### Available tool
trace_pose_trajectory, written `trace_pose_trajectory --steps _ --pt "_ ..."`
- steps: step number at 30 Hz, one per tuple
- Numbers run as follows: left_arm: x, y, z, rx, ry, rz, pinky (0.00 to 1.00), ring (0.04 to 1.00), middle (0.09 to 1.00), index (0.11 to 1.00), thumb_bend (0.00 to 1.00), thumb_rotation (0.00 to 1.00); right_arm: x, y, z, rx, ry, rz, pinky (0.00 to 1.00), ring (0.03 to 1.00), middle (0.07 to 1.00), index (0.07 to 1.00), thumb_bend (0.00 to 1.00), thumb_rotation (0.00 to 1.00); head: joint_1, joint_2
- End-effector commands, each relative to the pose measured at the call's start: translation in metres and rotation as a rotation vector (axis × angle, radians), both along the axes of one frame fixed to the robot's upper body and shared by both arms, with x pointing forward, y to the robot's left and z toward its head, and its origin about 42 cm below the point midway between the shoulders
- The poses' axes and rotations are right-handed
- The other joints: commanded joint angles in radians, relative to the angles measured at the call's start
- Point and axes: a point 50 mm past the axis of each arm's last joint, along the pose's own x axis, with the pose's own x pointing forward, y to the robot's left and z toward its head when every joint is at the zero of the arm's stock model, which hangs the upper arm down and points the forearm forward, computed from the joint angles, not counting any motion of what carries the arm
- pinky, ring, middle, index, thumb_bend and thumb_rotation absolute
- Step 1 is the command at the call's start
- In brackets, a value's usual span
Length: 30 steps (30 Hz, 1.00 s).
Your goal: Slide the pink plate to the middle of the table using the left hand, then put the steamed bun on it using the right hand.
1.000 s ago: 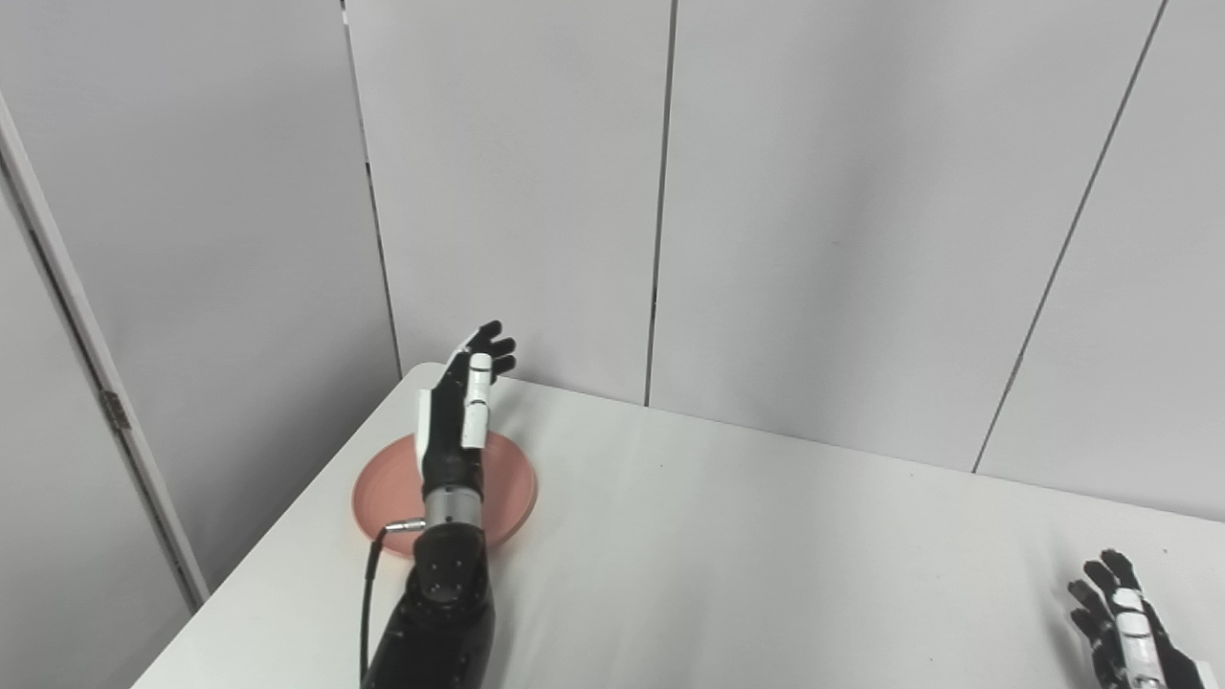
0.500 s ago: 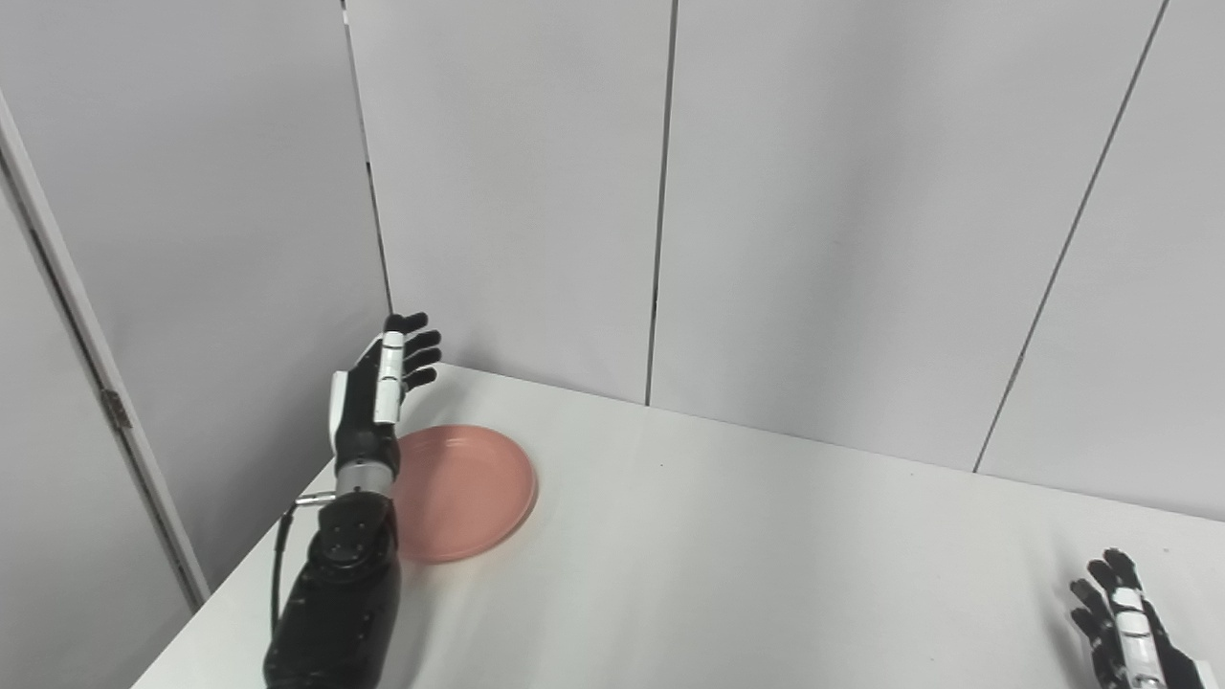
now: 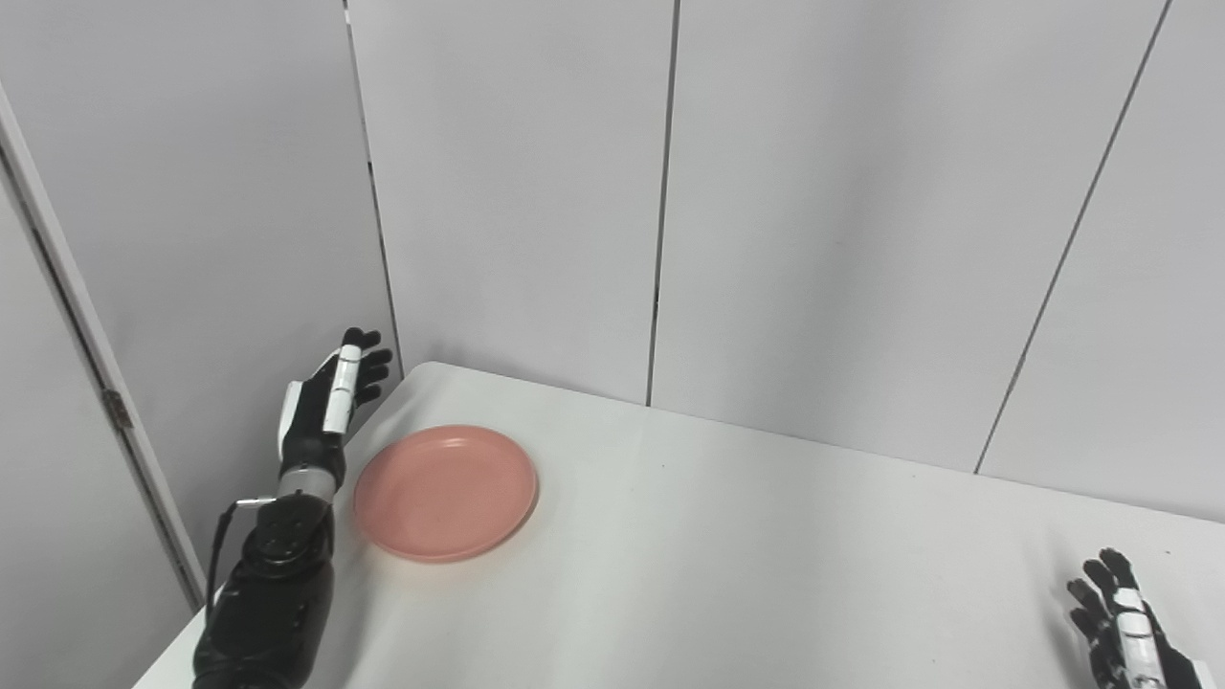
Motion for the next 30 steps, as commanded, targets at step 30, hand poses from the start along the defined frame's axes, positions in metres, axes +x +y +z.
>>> trace_pose_trajectory --steps 30 --pt "0.018 0.0 -0.028 -0.242 -0.144 -0.183 0.8 0.8 0.794 0.78 0.8 0.98 0.001 0.005 0.0 -0.001 -0.03 -0.008 0.93 0.914 0.933 0.939 0.65 0.89 0.0 0.003"
